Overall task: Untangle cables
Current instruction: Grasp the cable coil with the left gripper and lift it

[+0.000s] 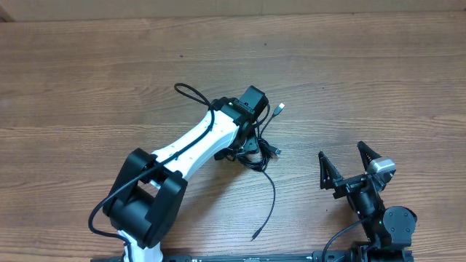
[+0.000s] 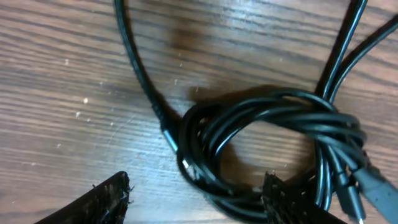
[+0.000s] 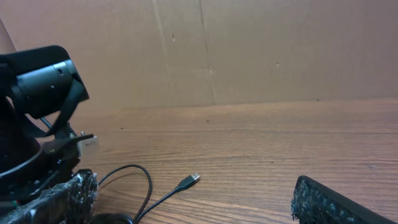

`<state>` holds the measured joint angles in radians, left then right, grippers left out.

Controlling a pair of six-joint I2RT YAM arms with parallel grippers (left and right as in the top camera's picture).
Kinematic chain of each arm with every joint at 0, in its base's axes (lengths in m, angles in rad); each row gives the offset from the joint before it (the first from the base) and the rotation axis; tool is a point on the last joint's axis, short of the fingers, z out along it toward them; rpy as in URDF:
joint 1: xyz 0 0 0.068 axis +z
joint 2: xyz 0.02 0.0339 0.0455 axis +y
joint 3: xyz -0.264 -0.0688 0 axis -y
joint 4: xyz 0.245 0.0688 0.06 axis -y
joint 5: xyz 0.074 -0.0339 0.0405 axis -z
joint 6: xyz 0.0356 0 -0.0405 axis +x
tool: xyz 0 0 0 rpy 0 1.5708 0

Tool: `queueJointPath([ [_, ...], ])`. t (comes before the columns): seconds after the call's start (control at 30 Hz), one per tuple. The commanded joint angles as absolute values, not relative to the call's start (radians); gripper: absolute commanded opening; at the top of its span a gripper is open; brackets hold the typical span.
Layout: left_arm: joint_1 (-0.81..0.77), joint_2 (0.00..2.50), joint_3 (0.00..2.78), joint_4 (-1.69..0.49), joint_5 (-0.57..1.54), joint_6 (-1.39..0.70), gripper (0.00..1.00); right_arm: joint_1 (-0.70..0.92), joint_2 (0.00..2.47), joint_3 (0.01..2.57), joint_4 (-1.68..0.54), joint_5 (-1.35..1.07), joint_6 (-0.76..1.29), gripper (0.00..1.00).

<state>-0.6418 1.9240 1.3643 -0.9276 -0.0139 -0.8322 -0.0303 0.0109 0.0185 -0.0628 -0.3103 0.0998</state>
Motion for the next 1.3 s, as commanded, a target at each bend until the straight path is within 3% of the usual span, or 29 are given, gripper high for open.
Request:
queueJointPath([
  [0.0, -0.649, 1.959, 1.383, -0.907, 0.002, -0.887, 0.67, -0.026, 0.003, 0.008, -0.057, -0.308, 0.092, 1.00],
  [0.2, -0.649, 2.009, 1.383, -0.908, 0.036, -1.028, 0.59, -0.026, 0.003, 0.008, -0.057, -0.308, 0.092, 1.00],
  [0.37, -0.649, 2.048, 1.383, -0.907, 0.123, -1.197, 0.59, -0.026, 0.003, 0.008, -0.057, -0.308, 0.092, 1.00],
  [0.57, -0.649, 2.072, 1.383, -0.904, 0.131, -1.308, 0.45, -0.026, 0.003, 0.008, -0.057, -0.308, 0.092, 1.00],
  [0.7, -0.649, 2.072, 1.383, -0.895, 0.133, -1.309, 0.42, -0.026, 0.003, 0.008, -0.057, -0.308, 0.092, 1.00],
  [0.9, -0.629, 2.072, 1.385, -0.886, 0.177, -1.261, 0.18, -0.026, 0.003, 0.008, -0.057, -0.308, 0.092, 1.00],
  [0.97, -0.616, 2.071, 1.393, -0.885, 0.182, -1.199, 0.05, -0.026, 0.003, 0.008, -0.057, -0.308, 0.092, 1.00],
  [1.27, -0.514, 2.014, 1.533, -1.064, 0.215, -0.935, 0.04, -0.026, 0.003, 0.008, -0.057, -0.308, 0.092, 1.00],
])
